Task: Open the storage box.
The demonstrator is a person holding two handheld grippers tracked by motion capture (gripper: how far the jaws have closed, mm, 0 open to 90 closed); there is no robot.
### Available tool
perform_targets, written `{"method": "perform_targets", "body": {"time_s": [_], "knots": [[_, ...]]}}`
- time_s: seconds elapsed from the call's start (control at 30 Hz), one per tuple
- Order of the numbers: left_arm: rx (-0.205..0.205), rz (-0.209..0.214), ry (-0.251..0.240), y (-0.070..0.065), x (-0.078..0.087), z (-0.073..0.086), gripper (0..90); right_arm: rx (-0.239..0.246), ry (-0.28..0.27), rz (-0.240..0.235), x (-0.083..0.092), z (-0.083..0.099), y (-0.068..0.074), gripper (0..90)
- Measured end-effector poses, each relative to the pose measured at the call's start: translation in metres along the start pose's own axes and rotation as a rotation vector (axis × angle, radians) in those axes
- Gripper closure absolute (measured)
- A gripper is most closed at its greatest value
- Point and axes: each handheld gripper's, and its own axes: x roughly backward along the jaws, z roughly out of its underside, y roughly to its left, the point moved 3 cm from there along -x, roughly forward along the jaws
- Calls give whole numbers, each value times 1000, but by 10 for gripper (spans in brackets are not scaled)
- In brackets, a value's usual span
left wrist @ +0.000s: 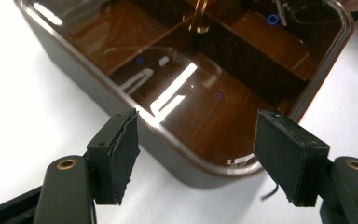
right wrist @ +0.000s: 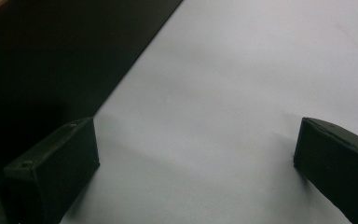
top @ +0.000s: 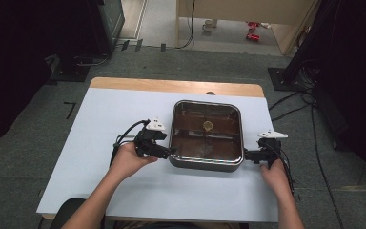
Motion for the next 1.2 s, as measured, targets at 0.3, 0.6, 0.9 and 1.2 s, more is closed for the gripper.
{"method": "perform_targets", "body": {"time_s": [0.3, 0.6, 0.9, 1.2], "knots": [[-42, 0, 10, -4, -13, -26, 334, -1, 1, 0, 0, 0, 0, 0], [-77, -2, 26, -5, -29, -49, 361, -1, 0, 0, 0, 0, 0, 0], [-106, -3, 25, -3, -55, -68, 377, -2, 2, -1, 0, 0, 0, 0], [-119, 28, 8, -6, -79, -82, 398, -2, 2, -1, 0, 0, 0, 0]]}}
